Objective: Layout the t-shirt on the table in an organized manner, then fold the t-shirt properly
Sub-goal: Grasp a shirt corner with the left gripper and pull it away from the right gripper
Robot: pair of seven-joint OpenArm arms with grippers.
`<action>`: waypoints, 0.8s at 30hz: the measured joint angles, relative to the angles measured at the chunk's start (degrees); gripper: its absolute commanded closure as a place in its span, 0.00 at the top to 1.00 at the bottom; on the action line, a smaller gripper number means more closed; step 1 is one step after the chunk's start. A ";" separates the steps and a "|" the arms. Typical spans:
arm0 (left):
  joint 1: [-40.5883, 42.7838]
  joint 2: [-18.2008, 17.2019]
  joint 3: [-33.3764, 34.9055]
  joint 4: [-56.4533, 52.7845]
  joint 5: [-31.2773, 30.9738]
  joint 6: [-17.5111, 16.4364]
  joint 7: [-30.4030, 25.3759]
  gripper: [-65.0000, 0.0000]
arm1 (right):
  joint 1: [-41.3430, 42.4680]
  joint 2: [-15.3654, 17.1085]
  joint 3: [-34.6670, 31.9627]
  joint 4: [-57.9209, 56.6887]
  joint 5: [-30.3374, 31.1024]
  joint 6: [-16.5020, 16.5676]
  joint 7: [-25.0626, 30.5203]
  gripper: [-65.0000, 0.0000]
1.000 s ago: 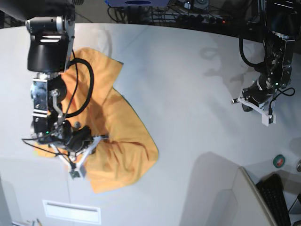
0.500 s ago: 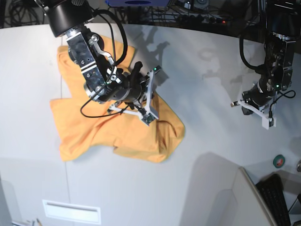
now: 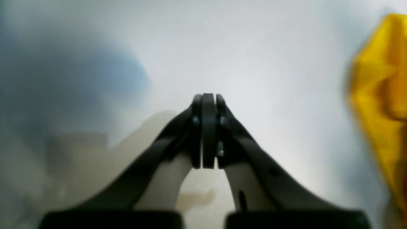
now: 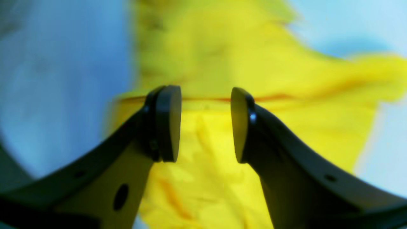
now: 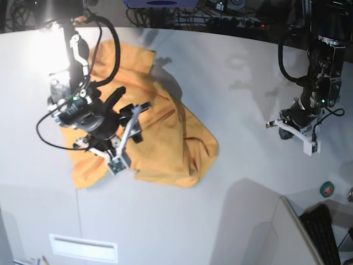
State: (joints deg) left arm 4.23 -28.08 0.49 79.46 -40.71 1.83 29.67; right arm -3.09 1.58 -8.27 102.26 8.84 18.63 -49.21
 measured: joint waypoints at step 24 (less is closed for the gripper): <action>-39.78 30.77 40.17 -29.75 -0.33 17.68 15.56 0.64 | -2.12 0.98 12.57 -2.91 0.39 0.70 0.52 0.39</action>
State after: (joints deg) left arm -35.55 2.70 40.66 49.71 -41.04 19.51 45.23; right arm -5.21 2.57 4.29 99.35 9.23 19.33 -48.69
